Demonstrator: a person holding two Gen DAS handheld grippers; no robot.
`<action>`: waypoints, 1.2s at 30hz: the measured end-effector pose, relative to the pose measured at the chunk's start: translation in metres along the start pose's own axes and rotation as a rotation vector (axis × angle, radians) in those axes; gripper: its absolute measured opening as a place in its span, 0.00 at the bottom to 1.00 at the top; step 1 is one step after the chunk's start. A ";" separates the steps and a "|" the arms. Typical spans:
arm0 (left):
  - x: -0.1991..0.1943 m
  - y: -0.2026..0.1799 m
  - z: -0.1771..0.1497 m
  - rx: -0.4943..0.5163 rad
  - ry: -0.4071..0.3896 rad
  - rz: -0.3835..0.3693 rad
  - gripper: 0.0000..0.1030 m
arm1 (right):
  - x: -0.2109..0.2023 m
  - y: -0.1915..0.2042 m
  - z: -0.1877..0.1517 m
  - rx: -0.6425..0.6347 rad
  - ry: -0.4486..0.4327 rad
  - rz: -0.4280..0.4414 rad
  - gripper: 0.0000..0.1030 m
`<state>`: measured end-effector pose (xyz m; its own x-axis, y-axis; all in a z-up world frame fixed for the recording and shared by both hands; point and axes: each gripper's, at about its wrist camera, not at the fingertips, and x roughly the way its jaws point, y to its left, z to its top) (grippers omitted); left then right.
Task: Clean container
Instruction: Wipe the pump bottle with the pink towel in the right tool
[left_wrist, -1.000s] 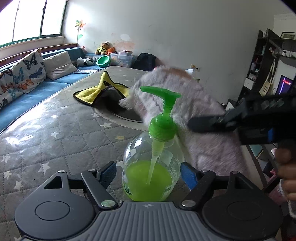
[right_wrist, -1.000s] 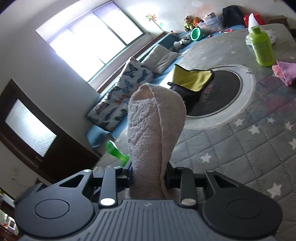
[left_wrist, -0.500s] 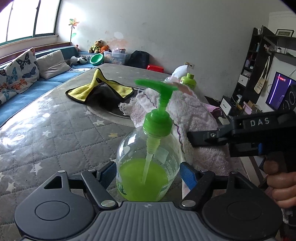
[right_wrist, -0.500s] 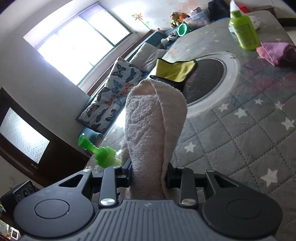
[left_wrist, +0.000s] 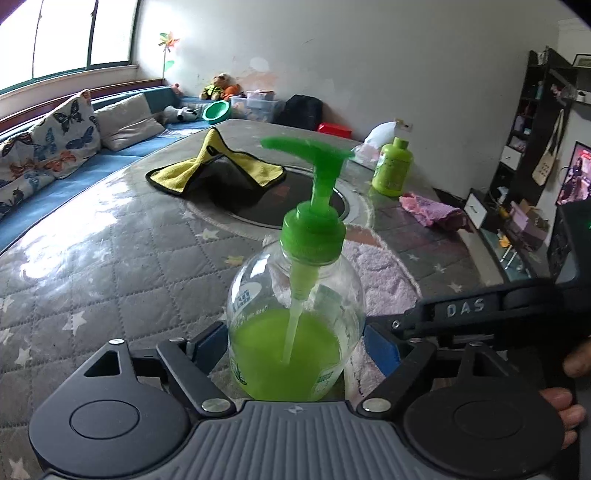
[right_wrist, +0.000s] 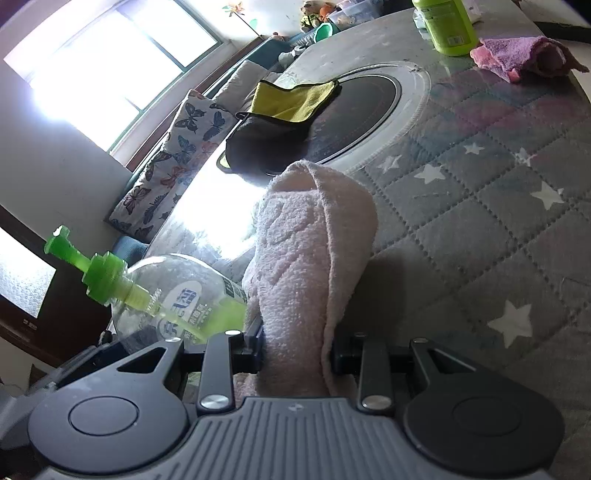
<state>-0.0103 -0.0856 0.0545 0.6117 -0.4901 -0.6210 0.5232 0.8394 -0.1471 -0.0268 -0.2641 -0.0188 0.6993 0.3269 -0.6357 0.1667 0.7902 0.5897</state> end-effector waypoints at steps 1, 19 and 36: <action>0.001 -0.001 0.000 0.000 -0.001 0.009 0.82 | 0.000 -0.001 0.001 0.006 0.001 0.003 0.31; 0.000 0.004 -0.007 0.148 0.012 -0.115 0.81 | -0.039 0.041 0.038 -0.065 -0.057 0.199 0.30; 0.004 0.010 -0.006 0.173 0.009 -0.151 0.82 | 0.009 0.015 0.043 -0.036 0.017 0.063 0.31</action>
<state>-0.0058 -0.0776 0.0455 0.5134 -0.6045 -0.6090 0.7028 0.7035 -0.1058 0.0118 -0.2717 0.0062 0.6958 0.3850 -0.6063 0.0971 0.7861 0.6105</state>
